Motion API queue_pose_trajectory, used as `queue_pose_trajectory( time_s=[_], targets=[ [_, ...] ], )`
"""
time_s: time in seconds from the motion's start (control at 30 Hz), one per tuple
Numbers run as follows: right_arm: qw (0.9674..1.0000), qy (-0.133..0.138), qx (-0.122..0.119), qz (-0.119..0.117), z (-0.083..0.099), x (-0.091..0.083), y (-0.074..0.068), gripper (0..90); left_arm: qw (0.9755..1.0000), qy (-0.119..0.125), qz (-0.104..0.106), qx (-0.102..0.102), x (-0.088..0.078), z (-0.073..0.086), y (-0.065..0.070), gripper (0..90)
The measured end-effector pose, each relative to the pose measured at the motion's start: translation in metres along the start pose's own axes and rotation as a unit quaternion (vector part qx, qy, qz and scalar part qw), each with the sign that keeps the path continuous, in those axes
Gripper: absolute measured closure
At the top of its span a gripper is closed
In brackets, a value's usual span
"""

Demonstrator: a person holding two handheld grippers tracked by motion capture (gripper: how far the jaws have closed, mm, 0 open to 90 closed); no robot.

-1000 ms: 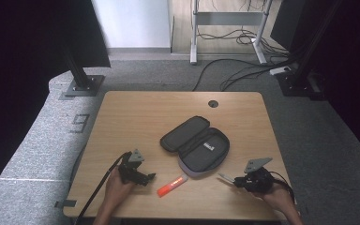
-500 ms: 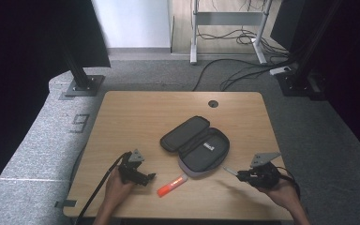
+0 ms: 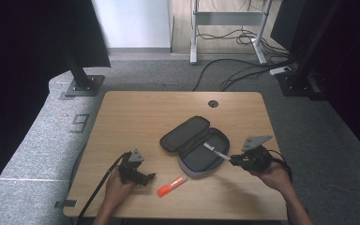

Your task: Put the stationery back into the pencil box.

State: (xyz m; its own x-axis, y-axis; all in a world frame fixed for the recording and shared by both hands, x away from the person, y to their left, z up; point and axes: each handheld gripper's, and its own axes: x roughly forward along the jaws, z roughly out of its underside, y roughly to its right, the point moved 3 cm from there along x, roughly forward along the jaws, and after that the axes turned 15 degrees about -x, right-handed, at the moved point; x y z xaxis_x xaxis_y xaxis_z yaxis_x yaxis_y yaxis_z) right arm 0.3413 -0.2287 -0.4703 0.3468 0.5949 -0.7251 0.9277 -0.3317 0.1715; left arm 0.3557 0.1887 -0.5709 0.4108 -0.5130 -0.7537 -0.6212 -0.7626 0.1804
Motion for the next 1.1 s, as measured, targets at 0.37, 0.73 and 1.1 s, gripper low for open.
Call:
queue_pose_trajectory(
  time_s=[0.37, 0.73, 1.1],
  targets=[
    [0.9997, -0.003, -0.022, -0.006, -0.030, 0.024, 0.019, 78.7, 1.0000, 0.000, 0.000, 0.000, 0.000, 0.000, 0.000, 0.0],
    [0.9990, -0.011, -0.042, -0.012, -0.053, 0.054, 0.032, 78.7, 1.0000, 0.000, 0.000, 0.000, 0.000, 0.000, 0.000, 0.0],
    [0.9992, -0.016, -0.037, -0.005, -0.059, 0.078, 0.035, 78.7, 1.0000, 0.000, 0.000, 0.000, 0.000, 0.000, 0.000, 0.0]
  ],
)
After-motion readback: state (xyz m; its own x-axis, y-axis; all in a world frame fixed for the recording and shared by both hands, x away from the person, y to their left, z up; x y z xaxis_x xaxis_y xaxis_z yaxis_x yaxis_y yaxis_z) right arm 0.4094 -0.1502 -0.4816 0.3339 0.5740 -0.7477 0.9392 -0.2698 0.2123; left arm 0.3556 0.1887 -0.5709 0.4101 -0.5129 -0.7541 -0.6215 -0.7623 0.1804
